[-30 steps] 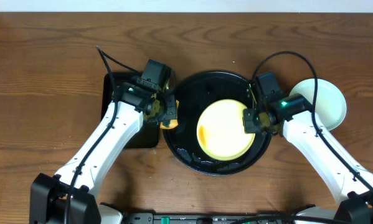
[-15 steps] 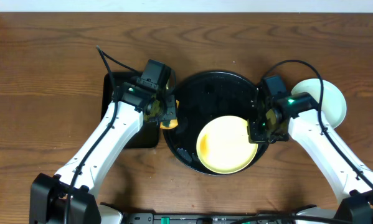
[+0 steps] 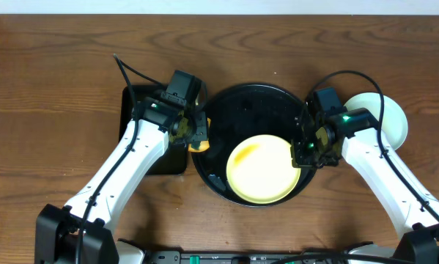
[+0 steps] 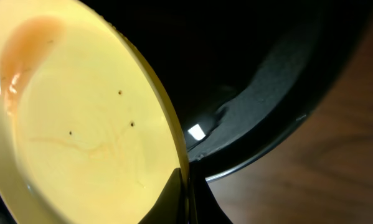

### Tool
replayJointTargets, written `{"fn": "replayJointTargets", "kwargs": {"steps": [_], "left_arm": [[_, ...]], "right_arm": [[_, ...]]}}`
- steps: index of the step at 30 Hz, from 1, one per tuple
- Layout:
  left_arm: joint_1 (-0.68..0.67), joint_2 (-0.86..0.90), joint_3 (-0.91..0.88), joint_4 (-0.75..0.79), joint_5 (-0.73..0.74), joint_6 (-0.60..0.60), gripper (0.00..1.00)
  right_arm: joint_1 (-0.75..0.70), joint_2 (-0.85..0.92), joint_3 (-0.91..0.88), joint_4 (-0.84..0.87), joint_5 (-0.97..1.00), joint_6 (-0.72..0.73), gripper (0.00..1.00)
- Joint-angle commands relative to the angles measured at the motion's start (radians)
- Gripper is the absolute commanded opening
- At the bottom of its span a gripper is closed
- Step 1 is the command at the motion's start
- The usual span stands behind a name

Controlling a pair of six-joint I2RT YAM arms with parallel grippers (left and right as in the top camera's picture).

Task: Clean dirty plates on tray and stack at the side
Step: 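Lift the sponge away and slide the yellow plate right with the right gripper, then raise the yellow plate and stack it on the pale green plates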

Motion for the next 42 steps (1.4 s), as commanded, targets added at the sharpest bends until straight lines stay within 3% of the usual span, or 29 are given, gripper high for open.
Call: {"fn": "replayJointTargets", "kwargs": {"steps": [1, 15, 22, 30, 36, 42], "left_arm": [[0.003, 0.0, 0.002, -0.002, -0.013, 0.02, 0.08], [0.003, 0.0, 0.002, -0.002, -0.013, 0.02, 0.08], [0.003, 0.0, 0.002, -0.002, -0.013, 0.02, 0.08], [0.003, 0.0, 0.002, -0.002, -0.013, 0.02, 0.08], [0.003, 0.0, 0.002, -0.002, -0.013, 0.02, 0.08], [0.003, 0.0, 0.002, -0.002, -0.013, 0.02, 0.08]], "right_arm": [[-0.014, -0.021, 0.017, 0.043, 0.19, 0.013, 0.01], [-0.01, -0.044, 0.045, 0.307, 0.367, -0.089, 0.01], [0.066, -0.099, 0.073, 0.43, 0.634, -0.323, 0.01], [0.256, -0.103, 0.072, 0.478, 0.837, -0.495, 0.01], [0.342, -0.103, 0.071, 0.479, 1.086, -0.496, 0.01], [0.341, -0.103, 0.071, 0.479, 1.11, -0.344, 0.01]]}}
